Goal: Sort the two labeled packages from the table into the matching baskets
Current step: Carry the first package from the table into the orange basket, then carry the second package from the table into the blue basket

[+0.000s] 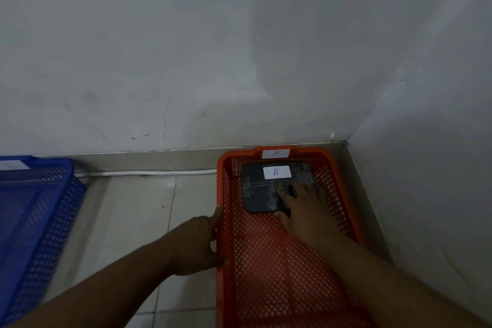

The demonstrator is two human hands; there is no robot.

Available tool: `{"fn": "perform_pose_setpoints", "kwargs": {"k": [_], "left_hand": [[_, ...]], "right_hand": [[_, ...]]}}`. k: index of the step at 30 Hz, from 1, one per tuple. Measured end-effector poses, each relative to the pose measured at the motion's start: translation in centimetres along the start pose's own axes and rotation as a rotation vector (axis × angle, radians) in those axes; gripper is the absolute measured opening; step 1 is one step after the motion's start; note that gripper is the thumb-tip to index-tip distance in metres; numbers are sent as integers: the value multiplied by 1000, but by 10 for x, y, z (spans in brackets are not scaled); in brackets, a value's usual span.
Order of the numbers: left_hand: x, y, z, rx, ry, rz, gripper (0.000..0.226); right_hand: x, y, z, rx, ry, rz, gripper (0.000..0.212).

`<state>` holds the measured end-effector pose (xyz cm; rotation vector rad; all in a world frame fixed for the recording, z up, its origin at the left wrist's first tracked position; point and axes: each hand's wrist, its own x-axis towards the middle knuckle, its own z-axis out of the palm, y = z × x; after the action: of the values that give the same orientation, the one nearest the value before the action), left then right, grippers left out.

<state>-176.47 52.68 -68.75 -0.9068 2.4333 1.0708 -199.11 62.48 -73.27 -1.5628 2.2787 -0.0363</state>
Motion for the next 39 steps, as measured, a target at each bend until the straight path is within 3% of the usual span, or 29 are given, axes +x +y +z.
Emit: {"fn": "perform_pose_setpoints", "kwargs": {"k": [8,17,21,26,33,39], "left_hand": [[-7,-8,-18,138,300,-183,76],[-31,-4,-54,108,477,-238,78],[-54,18,-69,135,441,-249,81],[-111,69,-116,105,420,-264,81],[-231,161,-221,61,415,-266,78],[-354,242,-325,46,428,-219,71]], "right_hand": [[-12,0,-23,92,100,30,61],[-27,17,-64,178,21,92,69],[-52,5,-97,159,17,158,64],[-105,-21,-179,112,-52,272,81],[-200,-76,-341,39,-29,355,65],[-290,-137,-490,95,43,403,67]]}}
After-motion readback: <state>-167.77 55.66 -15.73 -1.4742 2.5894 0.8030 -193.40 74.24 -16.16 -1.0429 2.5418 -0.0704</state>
